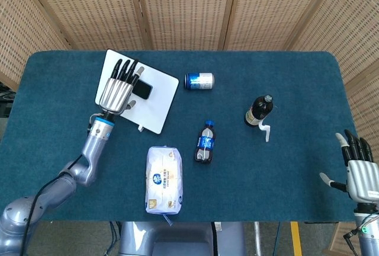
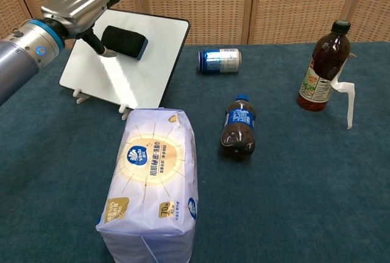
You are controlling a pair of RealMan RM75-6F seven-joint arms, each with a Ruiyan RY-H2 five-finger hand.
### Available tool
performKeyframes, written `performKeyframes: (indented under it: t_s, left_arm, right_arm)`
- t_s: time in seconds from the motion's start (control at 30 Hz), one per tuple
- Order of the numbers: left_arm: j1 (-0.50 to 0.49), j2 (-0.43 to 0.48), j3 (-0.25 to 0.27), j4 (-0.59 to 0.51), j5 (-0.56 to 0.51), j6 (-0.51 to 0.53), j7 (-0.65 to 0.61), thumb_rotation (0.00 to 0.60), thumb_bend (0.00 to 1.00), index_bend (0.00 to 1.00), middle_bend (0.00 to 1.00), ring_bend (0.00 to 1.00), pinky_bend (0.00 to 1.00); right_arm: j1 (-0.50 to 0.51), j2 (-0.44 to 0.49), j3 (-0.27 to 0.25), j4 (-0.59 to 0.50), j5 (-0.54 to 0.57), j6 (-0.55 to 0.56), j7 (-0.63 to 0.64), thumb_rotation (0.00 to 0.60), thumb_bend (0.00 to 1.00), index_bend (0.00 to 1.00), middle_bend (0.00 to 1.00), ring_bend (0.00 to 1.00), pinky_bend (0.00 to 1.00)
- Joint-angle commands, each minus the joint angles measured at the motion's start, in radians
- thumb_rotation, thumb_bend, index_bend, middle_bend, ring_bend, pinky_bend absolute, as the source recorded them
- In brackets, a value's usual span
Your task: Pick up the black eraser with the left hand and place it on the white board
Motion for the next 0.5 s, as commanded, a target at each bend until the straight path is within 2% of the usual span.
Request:
performKeyframes:
  t_s: [0.03, 0.27, 0.4, 0.5]
  left_arm:
    - [0.095, 0.127, 0.015, -0.223, 0.045, 0.162, 0.01, 0.6, 0.0, 0.0, 0.0, 0.0, 0.0]
    - [0.223, 0.278, 0.057, -0.541, 0.062, 0.282, 0.089, 0.6, 0.0, 0.0, 0.0, 0.0, 0.0]
    - [0.369, 0.391, 0.163, -0.783, 0.054, 0.347, 0.189, 0.6, 0.01, 0.0, 0.0, 0.0, 0.0]
    - [0.455, 0.43, 0.23, -0.865, 0.06, 0.389, 0.217, 0.6, 0.01, 0.0, 0.0, 0.0, 0.0]
  right_arm:
    - [0.001, 0.021, -0.001, -0.031, -0.005, -0.004, -0.005, 0.6, 0.0, 0.0, 0.0, 0.0, 0.0]
    - [-0.001, 0.037, -0.009, -0.056, -0.003, -0.015, -0.02, 0.6, 0.0, 0.0, 0.0, 0.0, 0.0]
    - [0.002, 0.048, -0.022, -0.08, 0.002, -0.04, -0.055, 0.6, 0.0, 0.0, 0.0, 0.0, 0.0]
    - [0.002, 0.046, -0.026, -0.095, -0.003, -0.037, -0.086, 0.6, 0.0, 0.0, 0.0, 0.0, 0.0]
